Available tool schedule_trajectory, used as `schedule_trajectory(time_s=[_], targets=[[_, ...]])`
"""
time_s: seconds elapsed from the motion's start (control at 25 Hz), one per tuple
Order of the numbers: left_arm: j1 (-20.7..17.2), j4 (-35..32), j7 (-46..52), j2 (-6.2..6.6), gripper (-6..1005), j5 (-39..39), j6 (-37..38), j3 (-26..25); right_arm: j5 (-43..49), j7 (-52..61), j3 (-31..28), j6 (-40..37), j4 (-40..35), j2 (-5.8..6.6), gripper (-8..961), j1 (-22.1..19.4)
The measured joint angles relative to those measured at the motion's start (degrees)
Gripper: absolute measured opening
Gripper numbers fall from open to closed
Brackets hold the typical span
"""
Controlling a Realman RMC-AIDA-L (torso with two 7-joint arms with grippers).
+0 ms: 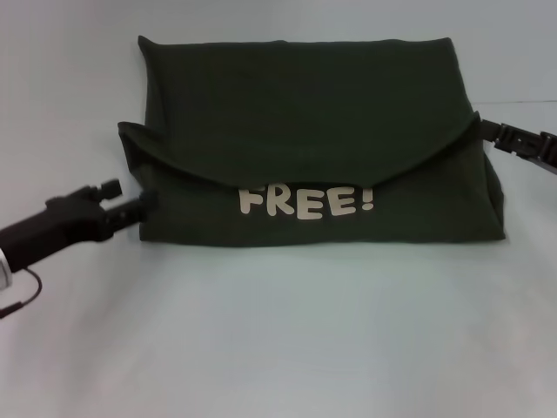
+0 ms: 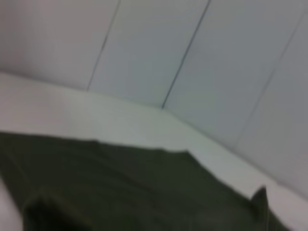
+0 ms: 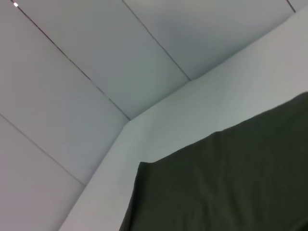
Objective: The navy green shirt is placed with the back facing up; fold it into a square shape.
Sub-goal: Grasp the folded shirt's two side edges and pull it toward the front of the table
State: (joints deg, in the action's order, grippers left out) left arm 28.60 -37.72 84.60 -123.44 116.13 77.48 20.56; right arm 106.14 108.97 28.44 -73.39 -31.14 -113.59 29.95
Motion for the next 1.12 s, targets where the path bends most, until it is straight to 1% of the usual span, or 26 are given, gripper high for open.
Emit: schedule_trajectory(time_s=[0.08, 0.24, 0.44, 0.6, 0.72, 1.12], targets=[[-0.1, 0.1, 0.0, -0.15, 835, 1.8, -2.1, 0.2, -0.2, 0.3, -0.2, -0.2, 0.0, -0.05, 688, -0.4], [0.0, 2.0, -0.2, -0.35, 830, 2.6, -8.4, 1.7, -0.2, 0.4, -0.2, 0.9, -0.1, -0.55, 688, -0.5], [0.7, 4.0, -0.5, -0.38, 828, 2.6, -12.4, 3.5, -0.2, 0.2, -0.2, 2.7, 0.6, -0.71, 689, 0.0], [1.5, 5.9, -0.6, -0.40, 829, 2.6, -15.9, 5.8, -0.2, 0.2, -0.2, 3.7, 0.7, -0.72, 689, 0.1], [1.9, 6.5, -0.7, -0.46, 829, 2.6, -17.1, 7.2, -0.2, 0.2, -0.2, 4.3, 0.7, -0.88, 689, 0.0], [3.5, 7.5, -0.8, -0.49, 829, 2.6, -18.1, 8.6, -0.1, 0.4, -0.3, 5.5, 0.7, -0.97, 688, -0.2]])
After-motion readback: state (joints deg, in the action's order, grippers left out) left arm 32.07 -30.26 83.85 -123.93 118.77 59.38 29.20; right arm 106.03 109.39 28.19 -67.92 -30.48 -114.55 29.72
